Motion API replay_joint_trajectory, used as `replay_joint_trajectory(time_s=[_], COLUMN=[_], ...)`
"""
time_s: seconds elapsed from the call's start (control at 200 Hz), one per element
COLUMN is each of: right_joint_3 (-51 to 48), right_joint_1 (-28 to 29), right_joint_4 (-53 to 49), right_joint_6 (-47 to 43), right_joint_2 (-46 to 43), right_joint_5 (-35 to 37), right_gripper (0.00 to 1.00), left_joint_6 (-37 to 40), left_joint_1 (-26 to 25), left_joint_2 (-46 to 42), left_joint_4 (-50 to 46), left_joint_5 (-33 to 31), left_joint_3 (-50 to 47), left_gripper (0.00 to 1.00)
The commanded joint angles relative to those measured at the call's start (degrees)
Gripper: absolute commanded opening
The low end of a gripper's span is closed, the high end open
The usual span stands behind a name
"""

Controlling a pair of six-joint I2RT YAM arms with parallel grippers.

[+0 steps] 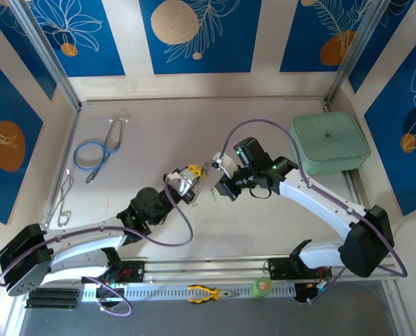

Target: Put the keys on the keyring

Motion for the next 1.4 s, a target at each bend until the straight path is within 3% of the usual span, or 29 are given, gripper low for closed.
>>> replay_joint_trajectory(time_s=[0.0,0.23,0.505,0.675,0.89,1.115,1.3,1.395], right_joint_3=[-2.4,-4.8,-3.8,-3.8,-4.9,-13.2,-20.3,-22.4], right_joint_1=[-2.1,-3.3,-4.4,-4.8,-5.9,-6.2,-4.0,-1.8], right_joint_4=[-2.2,-2.2,-0.8,-0.8,1.2,14.5,28.1,32.6], right_joint_6=[6.0,14.2,15.9,16.1,15.8,12.5,0.3,-4.5], right_joint_2=[2.2,10.3,14.9,14.3,9.2,-2.5,-10.4,-12.1], right_joint_5=[0.0,1.8,2.8,3.0,1.0,-0.9,-9.4,-11.9], right_gripper=[0.00,0.00,0.00,0.22,0.29,0.28,0.30,0.41], left_joint_6=[-10.3,-24.9,-35.7,-36.9,-38.4,-40.8,-41.7,-41.7], left_joint_1=[0.9,1.4,1.5,1.5,1.8,3.5,4.6,4.7], left_joint_2=[-1.3,0.1,2.1,2.0,2.3,0.7,-1.2,-1.7], left_joint_4=[-14.3,-37.1,-40.6,-41.5,-43.5,-45.4,-45.8,-45.9], left_joint_5=[-0.8,-4.3,-4.0,-4.2,-1.8,1.8,6.2,7.7], left_joint_3=[6.0,15.0,16.3,17.0,18.4,19.5,19.2,19.3], left_gripper=[0.00,0.00,0.00,0.00,0.00,0.00,0.00,0.00])
